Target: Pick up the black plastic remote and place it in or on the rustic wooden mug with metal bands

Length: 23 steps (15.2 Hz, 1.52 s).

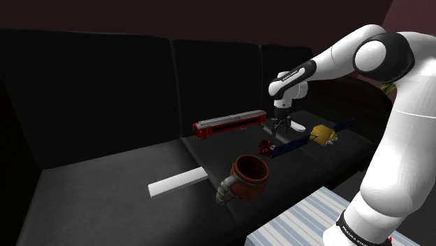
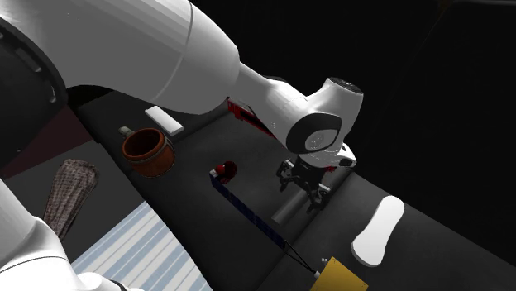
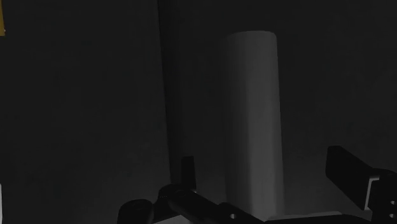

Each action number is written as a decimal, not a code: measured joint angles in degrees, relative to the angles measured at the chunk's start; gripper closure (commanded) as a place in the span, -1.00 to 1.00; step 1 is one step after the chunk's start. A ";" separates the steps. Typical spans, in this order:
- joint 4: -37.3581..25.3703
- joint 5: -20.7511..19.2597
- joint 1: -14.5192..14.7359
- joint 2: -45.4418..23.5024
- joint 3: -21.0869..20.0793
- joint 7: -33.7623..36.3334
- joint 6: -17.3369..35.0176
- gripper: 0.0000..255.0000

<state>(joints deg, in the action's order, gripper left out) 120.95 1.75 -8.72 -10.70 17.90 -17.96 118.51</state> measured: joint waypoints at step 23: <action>-0.55 -0.44 0.11 1.28 0.12 0.27 -1.72 1.00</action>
<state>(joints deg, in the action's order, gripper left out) 120.40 1.31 -8.60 -9.41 18.02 -17.69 116.78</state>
